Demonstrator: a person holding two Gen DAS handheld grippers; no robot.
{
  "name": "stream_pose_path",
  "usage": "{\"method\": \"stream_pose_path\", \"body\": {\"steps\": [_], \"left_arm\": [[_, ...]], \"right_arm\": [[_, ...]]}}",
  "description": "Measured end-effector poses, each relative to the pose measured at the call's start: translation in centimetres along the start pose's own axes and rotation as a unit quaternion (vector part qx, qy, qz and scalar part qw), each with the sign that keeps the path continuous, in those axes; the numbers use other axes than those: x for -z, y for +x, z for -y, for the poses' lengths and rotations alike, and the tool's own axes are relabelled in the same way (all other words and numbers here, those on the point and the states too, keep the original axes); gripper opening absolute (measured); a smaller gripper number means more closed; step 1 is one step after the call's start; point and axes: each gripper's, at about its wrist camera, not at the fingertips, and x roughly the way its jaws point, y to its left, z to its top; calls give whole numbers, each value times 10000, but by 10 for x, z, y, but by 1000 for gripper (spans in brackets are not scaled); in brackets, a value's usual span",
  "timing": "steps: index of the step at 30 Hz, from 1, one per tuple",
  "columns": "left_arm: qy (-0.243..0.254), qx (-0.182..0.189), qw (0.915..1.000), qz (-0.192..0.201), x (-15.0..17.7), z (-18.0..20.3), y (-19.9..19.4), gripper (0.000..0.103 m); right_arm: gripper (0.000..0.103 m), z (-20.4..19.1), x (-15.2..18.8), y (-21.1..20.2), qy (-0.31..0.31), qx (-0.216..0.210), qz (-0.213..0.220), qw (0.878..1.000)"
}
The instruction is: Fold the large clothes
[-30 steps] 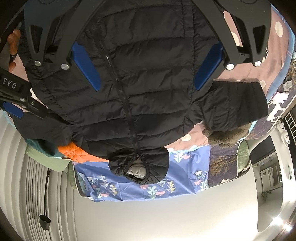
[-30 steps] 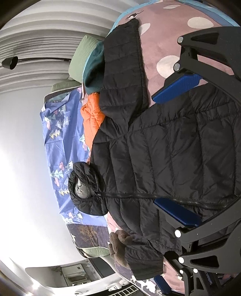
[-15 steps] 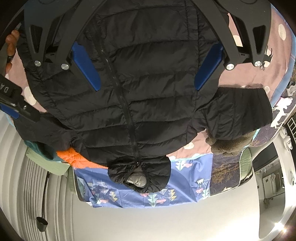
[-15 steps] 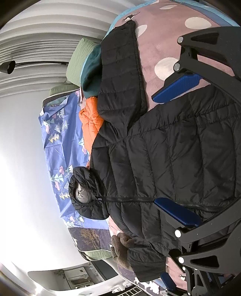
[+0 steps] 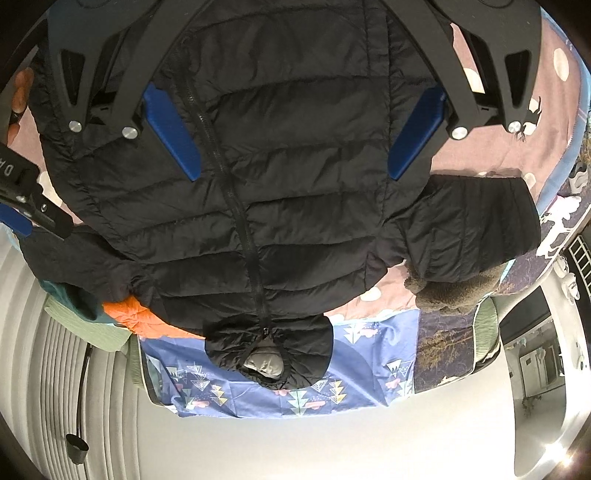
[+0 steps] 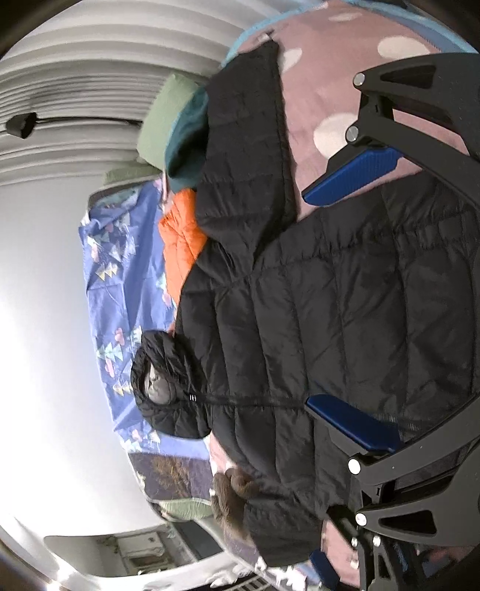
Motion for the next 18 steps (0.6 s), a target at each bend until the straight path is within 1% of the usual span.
{"method": "stream_pose_path", "body": {"steps": [3, 8, 11, 15, 18], "left_arm": [[23, 3, 10000, 1, -1, 0, 1, 101], [197, 0, 9998, 35, -7, 3, 2, 101], [236, 28, 9996, 120, -14, 3, 2, 101], [219, 234, 9994, 127, -27, 0, 8, 101], [112, 505, 9986, 122, -48, -10, 18, 101]], "right_arm": [[102, -2, -3, -2, -9, -120, 34, 9999], [102, -10, -12, -5, -325, -285, 156, 9989], [102, -14, -20, -5, -470, -295, 238, 9982], [102, -19, -29, -1, -630, -379, 276, 9969], [102, -21, -44, 10, -740, -552, 263, 9954]]}}
